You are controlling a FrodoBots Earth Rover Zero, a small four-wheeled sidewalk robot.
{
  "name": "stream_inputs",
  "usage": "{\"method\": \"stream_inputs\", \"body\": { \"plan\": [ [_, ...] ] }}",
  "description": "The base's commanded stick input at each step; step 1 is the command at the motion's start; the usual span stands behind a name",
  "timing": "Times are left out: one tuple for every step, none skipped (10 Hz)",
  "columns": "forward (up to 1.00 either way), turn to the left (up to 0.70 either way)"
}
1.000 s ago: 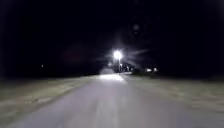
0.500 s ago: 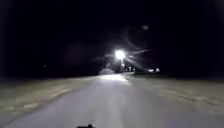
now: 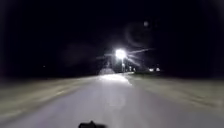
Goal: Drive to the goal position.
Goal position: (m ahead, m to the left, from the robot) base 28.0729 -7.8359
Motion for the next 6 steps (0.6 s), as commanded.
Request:
{"method": "stream_inputs", "body": {
  "plan": [
    [1.0, 0.04],
    [1.0, 0.03],
    [1.0, 0.03],
    [1.0, 0.02],
    [1.0, 0.01],
    [1.0, -0.01]
  ]
}}
